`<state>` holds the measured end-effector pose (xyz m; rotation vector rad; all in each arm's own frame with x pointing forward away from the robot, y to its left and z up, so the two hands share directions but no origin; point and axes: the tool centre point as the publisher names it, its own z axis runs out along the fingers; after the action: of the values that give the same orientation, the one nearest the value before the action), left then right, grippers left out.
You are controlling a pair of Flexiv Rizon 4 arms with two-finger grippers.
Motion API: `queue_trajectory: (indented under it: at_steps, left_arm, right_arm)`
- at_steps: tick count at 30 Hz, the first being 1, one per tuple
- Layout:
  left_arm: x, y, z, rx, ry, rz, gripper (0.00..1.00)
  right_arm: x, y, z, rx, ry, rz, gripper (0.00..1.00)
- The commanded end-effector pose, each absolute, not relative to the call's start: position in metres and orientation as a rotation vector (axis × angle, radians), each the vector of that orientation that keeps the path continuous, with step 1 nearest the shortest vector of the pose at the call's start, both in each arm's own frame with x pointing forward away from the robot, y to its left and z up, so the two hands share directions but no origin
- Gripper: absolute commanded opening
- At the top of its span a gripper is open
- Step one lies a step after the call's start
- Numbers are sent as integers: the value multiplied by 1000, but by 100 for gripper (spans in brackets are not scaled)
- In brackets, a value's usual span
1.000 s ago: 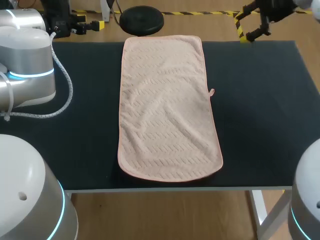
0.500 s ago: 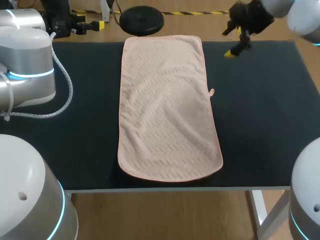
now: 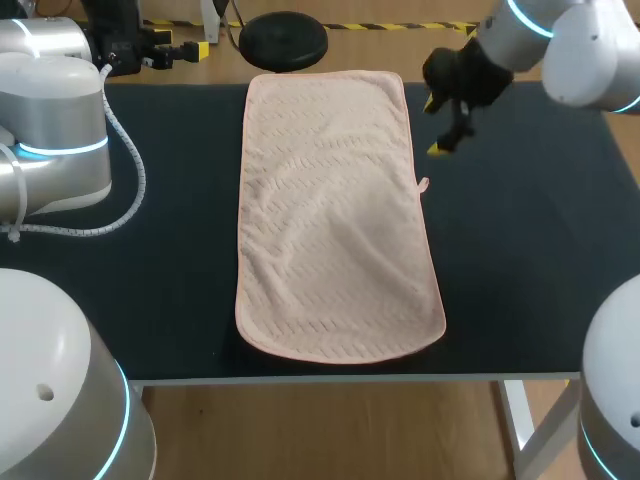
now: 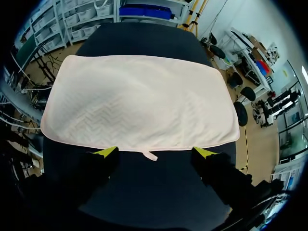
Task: Fold the towel
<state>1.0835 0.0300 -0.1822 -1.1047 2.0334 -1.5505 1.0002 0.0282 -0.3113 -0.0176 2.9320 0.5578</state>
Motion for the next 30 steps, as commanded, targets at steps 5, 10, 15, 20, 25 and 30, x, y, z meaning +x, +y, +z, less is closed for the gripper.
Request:
queue_trajectory:
  at_steps: [5, 10, 15, 20, 25, 30]
  left_arm:
    - [1083, 30, -182, -1105, 2033, -1550, 100]
    - [1083, 30, -182, -1105, 2033, -1550, 100]
    - [1083, 30, -182, -1105, 2033, -1550, 100]
    - [1083, 30, -182, -1105, 2033, -1550, 100]
    - [1083, 30, -182, -1105, 2033, -1550, 100]
    - [1083, 30, -182, -1105, 2033, -1550, 100]
  right_arm:
    - [997, 41, -353, -26, 2986, 509, 100]
    - [987, 46, -375, -34, 3014, 392, 100]
    - [982, 51, -389, -43, 3026, 354, 100]
    - [983, 55, -402, -47, 3021, 330, 100]
    - [993, 57, -413, -29, 3003, 325, 100]
    - [1001, 58, -420, -6, 2997, 352, 100]
